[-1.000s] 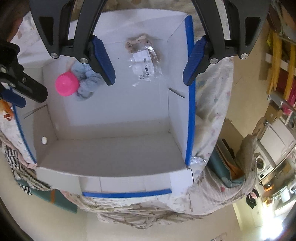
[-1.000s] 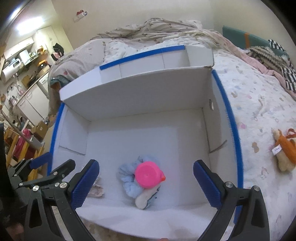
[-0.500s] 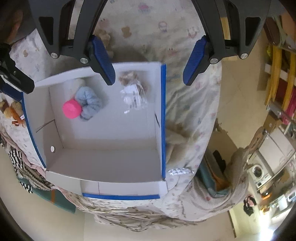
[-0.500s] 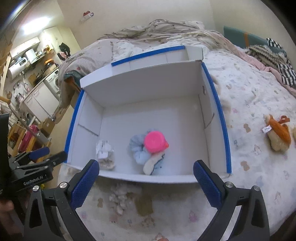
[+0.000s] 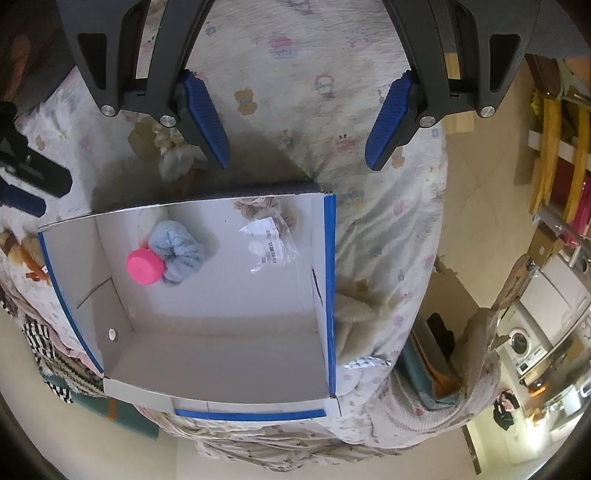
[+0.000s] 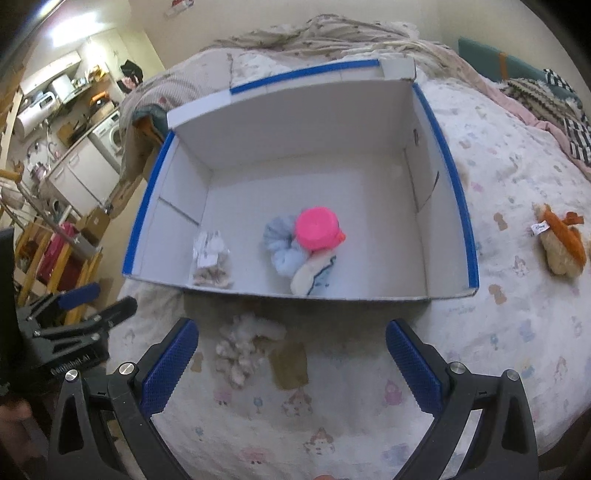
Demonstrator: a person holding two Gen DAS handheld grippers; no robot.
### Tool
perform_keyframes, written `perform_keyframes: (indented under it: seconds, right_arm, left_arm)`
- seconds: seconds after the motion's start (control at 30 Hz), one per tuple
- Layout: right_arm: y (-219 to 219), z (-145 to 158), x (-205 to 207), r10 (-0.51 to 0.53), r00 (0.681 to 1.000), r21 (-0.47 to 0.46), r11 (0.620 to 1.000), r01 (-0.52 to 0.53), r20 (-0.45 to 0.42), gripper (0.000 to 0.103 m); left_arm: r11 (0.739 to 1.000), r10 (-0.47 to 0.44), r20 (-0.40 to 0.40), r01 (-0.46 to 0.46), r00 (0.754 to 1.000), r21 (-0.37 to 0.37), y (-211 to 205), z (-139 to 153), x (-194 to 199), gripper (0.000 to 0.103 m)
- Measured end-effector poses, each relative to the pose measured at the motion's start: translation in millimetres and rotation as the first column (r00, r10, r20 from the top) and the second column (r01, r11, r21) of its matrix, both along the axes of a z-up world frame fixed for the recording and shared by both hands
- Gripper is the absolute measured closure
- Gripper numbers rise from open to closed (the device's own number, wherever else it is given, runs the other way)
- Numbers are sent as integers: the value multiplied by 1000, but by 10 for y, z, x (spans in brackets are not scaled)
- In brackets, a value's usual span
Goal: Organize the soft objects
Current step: 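Withdraw both open tools from the box toward the items on the bed, then grasp the cream ruffled scrunchie with the left tool while the right tool grasps the beige cloth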
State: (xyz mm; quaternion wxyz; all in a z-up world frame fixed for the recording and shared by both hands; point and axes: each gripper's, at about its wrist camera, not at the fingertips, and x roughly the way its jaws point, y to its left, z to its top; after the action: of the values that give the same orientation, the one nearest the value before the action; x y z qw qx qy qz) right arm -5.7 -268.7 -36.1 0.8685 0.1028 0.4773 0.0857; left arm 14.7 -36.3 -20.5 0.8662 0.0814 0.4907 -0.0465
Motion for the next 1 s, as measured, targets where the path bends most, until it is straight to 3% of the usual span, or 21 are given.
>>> perform_keyframes:
  seconds: [0.27, 0.4, 0.53, 0.7, 0.87, 0.9, 0.93, 1.0]
  right_arm:
    - [-30, -256, 85, -26, 992, 42, 999, 31, -124, 0]
    - [8, -414, 138, -20, 981, 48, 998, 30, -195, 0]
    - [-70, -487, 167, -49, 972, 102, 992, 75, -231, 0]
    - [-100, -527, 192, -63, 966, 142, 985, 101, -251, 0]
    - [-139, -603, 243, -68, 957, 192, 973, 126, -283, 0]
    - [-124, -628, 261, -61, 955, 187, 975, 120, -291, 6]
    - [-95, -666, 281, -51, 952, 174, 979, 108, -303, 23]
    - [-33, -769, 317, -34, 941, 146, 985, 88, -338, 35]
  left_arm:
    - [998, 68, -35, -68, 997, 9, 238, -107, -17, 30]
    - [992, 125, -95, -127, 988, -17, 381, -201, -13, 30]
    - [986, 160, -102, -163, 982, -18, 428, -209, -5, 30]
    - [977, 181, -145, -195, 973, -84, 473, -221, 16, 30]
    - [980, 167, -165, -182, 972, -80, 396, -254, 36, 30]
    - [980, 166, -170, -182, 971, -82, 386, -263, 42, 30]
    - [979, 166, -176, -183, 970, -86, 379, -273, 46, 30]
    - [979, 164, -182, -182, 970, -88, 368, -285, 53, 30]
